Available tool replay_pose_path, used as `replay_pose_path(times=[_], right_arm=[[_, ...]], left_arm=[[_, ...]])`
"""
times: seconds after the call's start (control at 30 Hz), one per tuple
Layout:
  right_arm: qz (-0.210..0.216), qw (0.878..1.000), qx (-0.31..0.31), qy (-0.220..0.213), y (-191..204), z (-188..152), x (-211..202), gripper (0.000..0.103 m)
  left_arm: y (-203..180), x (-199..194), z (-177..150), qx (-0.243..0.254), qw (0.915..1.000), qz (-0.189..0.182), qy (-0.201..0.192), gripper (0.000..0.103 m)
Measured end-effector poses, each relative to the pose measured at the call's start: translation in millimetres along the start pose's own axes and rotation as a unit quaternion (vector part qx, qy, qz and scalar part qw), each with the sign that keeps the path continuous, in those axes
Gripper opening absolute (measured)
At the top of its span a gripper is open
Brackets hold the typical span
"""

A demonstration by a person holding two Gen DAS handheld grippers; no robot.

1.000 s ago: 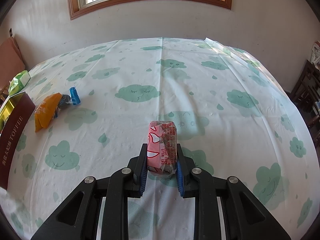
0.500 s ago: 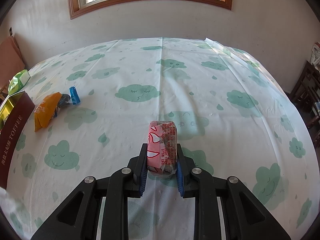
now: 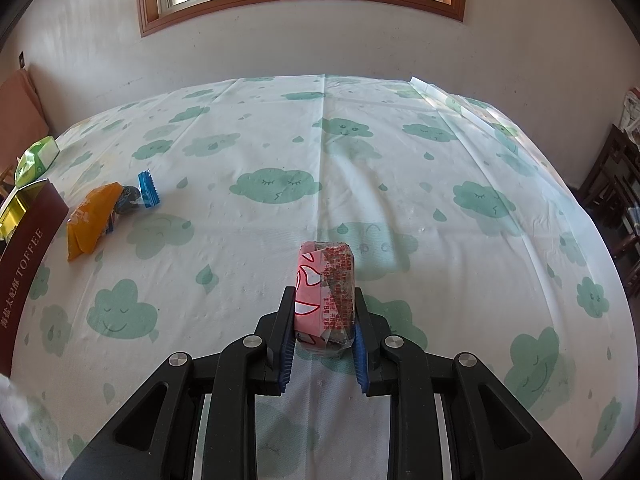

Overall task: Organize snacks
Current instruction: 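Carry the yellow-ended candy over the gold tin with the left gripper, then open the left gripper to drop the yellow-ended candy into the tin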

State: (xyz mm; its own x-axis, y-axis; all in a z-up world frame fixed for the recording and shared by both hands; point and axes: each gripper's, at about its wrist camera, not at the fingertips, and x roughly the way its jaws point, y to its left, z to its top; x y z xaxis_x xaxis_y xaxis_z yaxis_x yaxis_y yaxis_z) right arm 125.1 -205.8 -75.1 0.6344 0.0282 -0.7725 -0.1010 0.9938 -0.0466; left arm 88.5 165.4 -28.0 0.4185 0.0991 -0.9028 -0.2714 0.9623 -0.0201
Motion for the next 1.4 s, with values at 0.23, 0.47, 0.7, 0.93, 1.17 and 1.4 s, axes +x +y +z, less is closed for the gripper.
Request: replay_pose_path(times=[0.23,0.47,0.7,0.93,1.17,1.4], right_arm=[[-0.002,1.0,-0.001,0.0,1,0,0,0.026],[-0.004,1.0,-0.002,0.001,2,0,0,0.026],[-0.006,1.0,-0.002,0.001,2,0,0,0.026],[-0.009,1.0,-0.004,0.001,3,0,0,0.026],[-0.012,1.0,-0.005,0.001,4,0,0,0.026],[-0.014,1.0,-0.006,0.001,4,1,0,0.026]], left_arm=[[3,1,0,-0.003,1.0,-0.005,0.0,0.027],[6,-1,-2,-0.003,1.0,-0.008,-0.003,0.03],[7,-4,-4,-0.007,0.9999,-0.005,-0.006,0.035],[7,-10,-7,-0.002,0.9999,0.001,-0.012,0.037],[4,-22,-11,0.013,0.9991,0.017,-0.035,0.051],[3,-32,-18,0.015,0.9984,0.021,-0.051,0.057]])
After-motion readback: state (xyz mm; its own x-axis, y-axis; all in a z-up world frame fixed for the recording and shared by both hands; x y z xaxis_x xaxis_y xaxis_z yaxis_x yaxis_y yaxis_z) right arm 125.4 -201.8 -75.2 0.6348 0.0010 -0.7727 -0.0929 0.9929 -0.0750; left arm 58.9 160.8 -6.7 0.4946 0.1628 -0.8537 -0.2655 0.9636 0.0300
